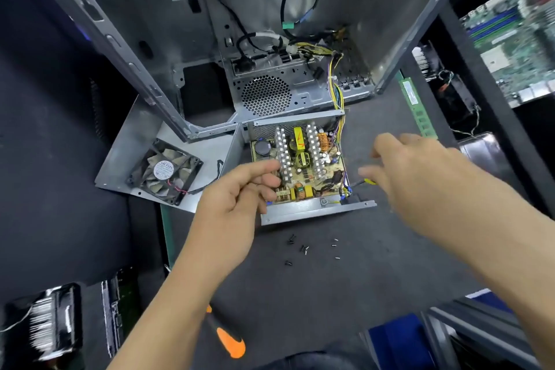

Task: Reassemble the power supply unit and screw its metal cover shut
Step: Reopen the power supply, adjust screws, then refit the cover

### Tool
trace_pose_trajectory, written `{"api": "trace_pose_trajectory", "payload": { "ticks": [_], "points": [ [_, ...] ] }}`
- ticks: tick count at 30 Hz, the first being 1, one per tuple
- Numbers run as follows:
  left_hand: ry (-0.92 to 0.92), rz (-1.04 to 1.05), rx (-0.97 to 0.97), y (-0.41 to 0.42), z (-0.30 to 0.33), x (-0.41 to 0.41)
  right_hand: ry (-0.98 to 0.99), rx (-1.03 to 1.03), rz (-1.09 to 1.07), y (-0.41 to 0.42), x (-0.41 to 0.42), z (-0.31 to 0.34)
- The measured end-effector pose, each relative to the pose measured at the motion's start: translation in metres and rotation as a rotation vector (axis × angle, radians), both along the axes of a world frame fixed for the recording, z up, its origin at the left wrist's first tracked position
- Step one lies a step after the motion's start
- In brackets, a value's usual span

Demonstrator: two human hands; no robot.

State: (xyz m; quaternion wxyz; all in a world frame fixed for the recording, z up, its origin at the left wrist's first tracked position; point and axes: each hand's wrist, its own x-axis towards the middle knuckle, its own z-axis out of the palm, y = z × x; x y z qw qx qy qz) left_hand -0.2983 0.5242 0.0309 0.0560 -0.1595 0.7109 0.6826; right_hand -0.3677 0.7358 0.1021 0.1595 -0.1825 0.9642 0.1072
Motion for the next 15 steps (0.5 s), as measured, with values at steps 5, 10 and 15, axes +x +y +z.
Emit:
{"api": "trace_pose_trajectory", "payload": {
  "ticks": [5, 10, 15],
  "points": [
    [-0.105, 0.175, 0.311, 0.003, -0.002, 0.004, -0.091, -0.041, -0.054, 0.001, 0.001, -0.002],
    [-0.138, 0.261, 0.351, 0.004, 0.004, 0.006, -0.006, 0.125, -0.087, 0.008, 0.000, 0.002],
    [-0.178, 0.346, 0.392, 0.001, 0.012, 0.009, -0.132, -0.103, -0.029, 0.009, 0.002, 0.000]
  ]
}}
